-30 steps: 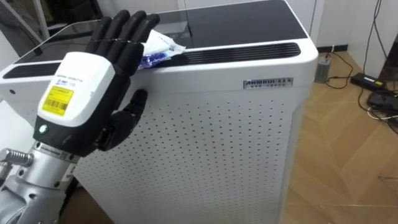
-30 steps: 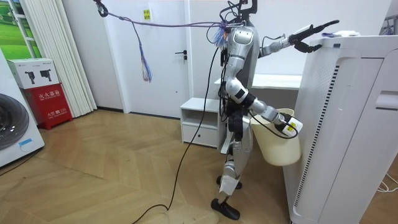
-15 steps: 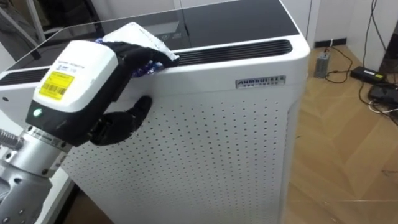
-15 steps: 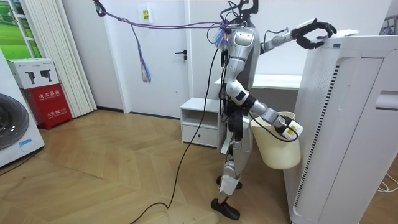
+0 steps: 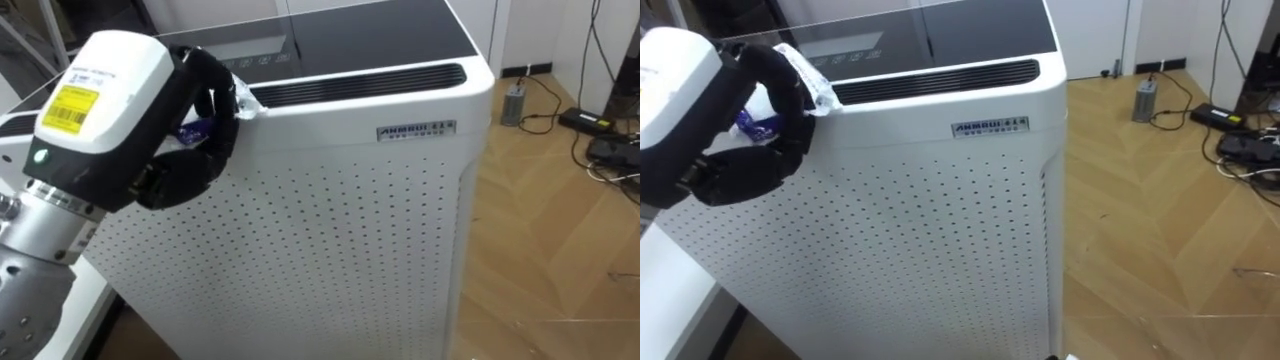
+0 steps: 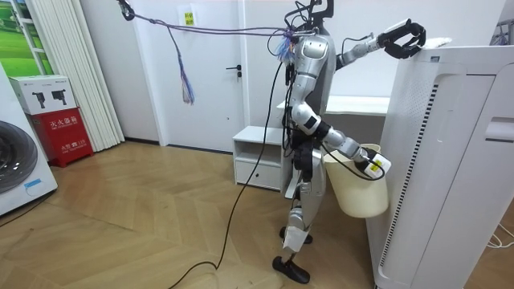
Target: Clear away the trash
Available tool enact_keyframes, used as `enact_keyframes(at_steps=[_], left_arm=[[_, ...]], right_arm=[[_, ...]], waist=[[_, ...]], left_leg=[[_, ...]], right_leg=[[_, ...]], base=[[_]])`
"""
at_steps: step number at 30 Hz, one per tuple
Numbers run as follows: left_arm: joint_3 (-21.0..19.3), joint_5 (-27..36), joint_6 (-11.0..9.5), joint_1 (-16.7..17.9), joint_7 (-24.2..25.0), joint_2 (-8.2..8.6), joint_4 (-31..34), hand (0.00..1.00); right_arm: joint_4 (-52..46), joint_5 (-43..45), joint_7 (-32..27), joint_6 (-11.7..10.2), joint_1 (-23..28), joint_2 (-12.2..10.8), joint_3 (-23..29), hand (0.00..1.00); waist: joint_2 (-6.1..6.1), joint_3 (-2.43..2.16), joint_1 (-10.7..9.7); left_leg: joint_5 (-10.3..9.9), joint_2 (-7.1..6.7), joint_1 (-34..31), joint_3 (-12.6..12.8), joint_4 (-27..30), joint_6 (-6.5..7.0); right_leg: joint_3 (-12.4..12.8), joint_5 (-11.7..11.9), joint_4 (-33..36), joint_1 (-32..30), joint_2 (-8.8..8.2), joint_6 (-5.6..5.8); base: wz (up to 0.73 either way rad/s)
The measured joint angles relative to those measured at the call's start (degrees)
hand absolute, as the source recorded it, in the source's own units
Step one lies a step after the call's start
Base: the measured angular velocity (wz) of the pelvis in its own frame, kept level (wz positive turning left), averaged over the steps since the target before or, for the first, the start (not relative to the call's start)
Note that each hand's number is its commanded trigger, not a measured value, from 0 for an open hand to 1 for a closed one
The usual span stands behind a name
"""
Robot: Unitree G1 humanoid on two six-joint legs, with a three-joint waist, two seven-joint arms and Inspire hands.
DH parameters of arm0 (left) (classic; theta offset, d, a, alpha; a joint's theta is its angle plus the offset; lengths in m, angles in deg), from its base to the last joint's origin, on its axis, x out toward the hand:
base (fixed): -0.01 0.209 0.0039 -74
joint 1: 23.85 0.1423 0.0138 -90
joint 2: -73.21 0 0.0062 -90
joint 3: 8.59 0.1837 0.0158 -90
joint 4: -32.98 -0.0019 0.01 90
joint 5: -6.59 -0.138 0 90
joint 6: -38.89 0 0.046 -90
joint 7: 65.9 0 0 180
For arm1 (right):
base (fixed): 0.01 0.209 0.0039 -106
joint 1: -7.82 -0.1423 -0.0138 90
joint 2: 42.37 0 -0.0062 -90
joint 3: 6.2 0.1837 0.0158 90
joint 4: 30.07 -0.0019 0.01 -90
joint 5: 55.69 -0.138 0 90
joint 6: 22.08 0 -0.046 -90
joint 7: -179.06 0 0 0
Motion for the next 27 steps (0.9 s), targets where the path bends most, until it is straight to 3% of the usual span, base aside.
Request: enact_keyframes(at_steps=[7, 9, 10, 15, 17, 21, 25, 27], left_arm=[[0.0, 0.27, 0.06, 0.0, 0.73, -0.08, -0.11, 1.0], [-0.17, 3.35, 0.55, 0.0, 1.41, -0.59, -0.13, 1.0], [-0.23, 5.78, 1.12, 0.01, 1.99, -0.88, -0.11, 1.0], [-0.1, 16.52, 1.65, 0.82, 4.25, -0.51, 0.0, 1.0], [-0.04, 22.06, 1.61, 1.64, 5.83, 0.26, 0.39, 1.0], [1.26, 30.87, 1.31, 2.44, 6.95, 2.44, 0.67, 1.0], [6.14, 40.03, -0.42, 2.47, 9.98, 2.42, 0.72, 1.0], [9.4, 43.18, 0.08, 2.89, 13.12, 2.41, 0.69, 1.0]], right_arm=[[0.0, 0.0, -0.36, 0.01, -0.01, -0.03, -0.59, 1.0], [0.0, -0.01, -0.35, 0.01, -0.02, -0.01, -0.59, 1.0], [0.01, -0.11, -0.3, 0.02, -0.02, 0.06, -0.58, 1.0], [0.01, -0.26, -0.26, 0.05, -0.39, 0.24, -0.65, 1.0], [0.01, -0.23, -0.29, 0.05, -0.48, 0.2, -0.74, 1.0], [0.01, -0.27, -0.07, 0.07, -0.93, -0.01, -1.37, 1.0], [0.05, -0.48, 0.19, 0.07, -2.08, 0.21, -3.22, 1.0], [0.08, -0.54, 0.25, 0.07, -2.22, 0.12, -3.46, 1.0]], waist=[[0.06, -0.04, 0.01], [0.08, -0.05, -0.01], [0.37, -0.26, -0.02], [0.04, -0.02, 0.01], [-0.25, 0.11, -0.06], [-1.08, -0.12, -1.22], [-2.09, -0.16, -1.48], [-2.49, -0.22, -1.41]], left_leg=[[0.0, -0.01, -0.1, -0.02, 0.13, 0.0], [0.0, -0.01, -0.16, -0.17, 0.1, 0.0], [0.0, -0.02, -0.14, -0.33, 0.1, 0.0], [0.0, -0.05, -0.34, -0.46, 0.16, 0.0], [0.0, -0.05, -0.54, -0.47, 0.12, 0.0], [0.05, -0.14, -0.71, -0.54, 0.15, 0.08], [0.06, -0.1, -0.67, -0.49, 0.41, 0.07], [0.06, -0.1, -0.58, -0.41, 0.41, 0.08]], right_leg=[[-0.1, 0.0, 0.05, 0.05, -0.03, -0.01], [-0.16, 0.0, 0.04, 0.03, -0.03, -0.01], [-0.2, 0.0, 0.02, 0.08, -0.03, -0.01], [-0.23, 0.0, 0.13, -0.05, -0.19, 0.0], [-0.22, -0.03, 0.24, -0.12, -0.24, 0.04], [-1.14, -0.05, 0.07, 0.17, -0.34, 0.08], [-1.33, -0.04, 0.06, 0.41, -0.34, 0.06], [-1.2, 0.02, -0.02, 0.44, -0.29, 0.04]], base=[[0.0], [0.0], [0.06], [0.02], [0.0], [0.07], [0.0], [-0.02]])
